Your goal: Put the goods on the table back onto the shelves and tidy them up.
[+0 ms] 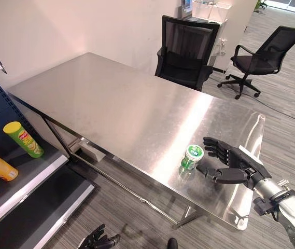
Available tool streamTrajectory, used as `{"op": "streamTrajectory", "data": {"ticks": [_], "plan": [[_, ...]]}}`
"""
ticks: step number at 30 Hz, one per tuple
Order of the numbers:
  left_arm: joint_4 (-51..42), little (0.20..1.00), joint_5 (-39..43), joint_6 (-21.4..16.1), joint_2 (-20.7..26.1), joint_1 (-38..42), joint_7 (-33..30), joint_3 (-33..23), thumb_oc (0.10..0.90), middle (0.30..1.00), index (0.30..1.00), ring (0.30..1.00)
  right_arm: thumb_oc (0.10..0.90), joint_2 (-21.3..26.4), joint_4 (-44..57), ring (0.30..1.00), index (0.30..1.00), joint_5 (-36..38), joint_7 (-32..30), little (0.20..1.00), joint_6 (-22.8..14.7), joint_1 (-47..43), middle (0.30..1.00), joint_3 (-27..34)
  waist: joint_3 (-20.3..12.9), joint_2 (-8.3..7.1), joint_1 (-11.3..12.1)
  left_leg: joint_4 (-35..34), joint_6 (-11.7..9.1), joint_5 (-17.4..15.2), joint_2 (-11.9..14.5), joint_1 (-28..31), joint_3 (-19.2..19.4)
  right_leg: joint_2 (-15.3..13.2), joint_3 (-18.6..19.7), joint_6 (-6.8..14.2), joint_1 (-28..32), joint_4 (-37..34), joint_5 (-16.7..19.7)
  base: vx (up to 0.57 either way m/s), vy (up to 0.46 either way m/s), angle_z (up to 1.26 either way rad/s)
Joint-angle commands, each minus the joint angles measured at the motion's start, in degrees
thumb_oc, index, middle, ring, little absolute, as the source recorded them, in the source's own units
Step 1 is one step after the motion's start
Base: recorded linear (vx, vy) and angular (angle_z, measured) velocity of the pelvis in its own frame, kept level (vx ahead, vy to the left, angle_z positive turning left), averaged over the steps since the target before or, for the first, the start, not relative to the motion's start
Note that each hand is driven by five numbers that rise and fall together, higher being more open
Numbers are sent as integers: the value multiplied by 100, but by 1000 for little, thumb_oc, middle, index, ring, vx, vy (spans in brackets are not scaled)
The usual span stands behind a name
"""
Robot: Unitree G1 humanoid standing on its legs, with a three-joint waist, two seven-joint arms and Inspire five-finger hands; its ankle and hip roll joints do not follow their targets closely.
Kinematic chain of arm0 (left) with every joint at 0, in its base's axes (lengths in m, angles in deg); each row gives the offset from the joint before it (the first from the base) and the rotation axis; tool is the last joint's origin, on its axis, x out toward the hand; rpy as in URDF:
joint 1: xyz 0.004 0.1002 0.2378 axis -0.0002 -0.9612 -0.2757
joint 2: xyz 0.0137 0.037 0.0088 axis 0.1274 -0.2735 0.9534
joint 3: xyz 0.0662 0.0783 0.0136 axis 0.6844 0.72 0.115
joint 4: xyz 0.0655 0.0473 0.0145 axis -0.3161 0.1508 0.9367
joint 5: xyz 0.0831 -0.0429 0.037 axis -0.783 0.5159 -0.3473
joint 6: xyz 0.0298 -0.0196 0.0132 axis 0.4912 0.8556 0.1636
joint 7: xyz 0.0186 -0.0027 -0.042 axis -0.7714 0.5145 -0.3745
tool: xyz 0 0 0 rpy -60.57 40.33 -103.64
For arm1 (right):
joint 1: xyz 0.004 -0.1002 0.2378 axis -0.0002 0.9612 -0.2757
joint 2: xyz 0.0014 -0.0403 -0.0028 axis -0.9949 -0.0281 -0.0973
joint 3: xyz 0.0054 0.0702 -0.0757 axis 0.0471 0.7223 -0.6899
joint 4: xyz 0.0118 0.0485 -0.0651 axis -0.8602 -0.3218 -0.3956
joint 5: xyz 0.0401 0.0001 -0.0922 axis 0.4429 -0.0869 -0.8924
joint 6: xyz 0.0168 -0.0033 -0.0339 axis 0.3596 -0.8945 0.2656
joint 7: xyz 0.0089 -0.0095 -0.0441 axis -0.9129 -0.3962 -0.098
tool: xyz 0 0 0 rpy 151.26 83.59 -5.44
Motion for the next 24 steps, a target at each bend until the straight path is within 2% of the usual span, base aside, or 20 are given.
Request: {"op": "streamTrajectory", "data": {"ticks": [1, 14, 24], "plan": [[116, 900, -73, -324, 249, 395, 133, 24, 800, 900, 900, 900, 800, 2, 105, 900, 900, -137, -187, 900, -375, -505, 900, 201, -83, -79, 111, 14, -139, 19, 86, -350, 85, -356, -288, 451, 561, 90, -758, 23, 3, 11], [170, 900, -134, -245, 282, 460, -33, 106, 800, 900, 900, 900, 800, -952, -515, 900, 900, -730, -960, 900, -448, -1023, 900, -24, -110, -40, 263, 14, -84, 2, 19, -380, -6, -433, -430, 455, 605, 90, -759, 9, 6, 2], [177, 900, -193, -228, 293, 470, -57, 200, 800, 900, 900, 900, 800, -1082, -651, 900, 900, -807, -1083, 900, -487, -1359, 900, -262, -118, -56, 397, 14, -57, -8, -34, -397, -100, -475, -542, 461, 645, 90, -751, 9, 11, 7]]}}
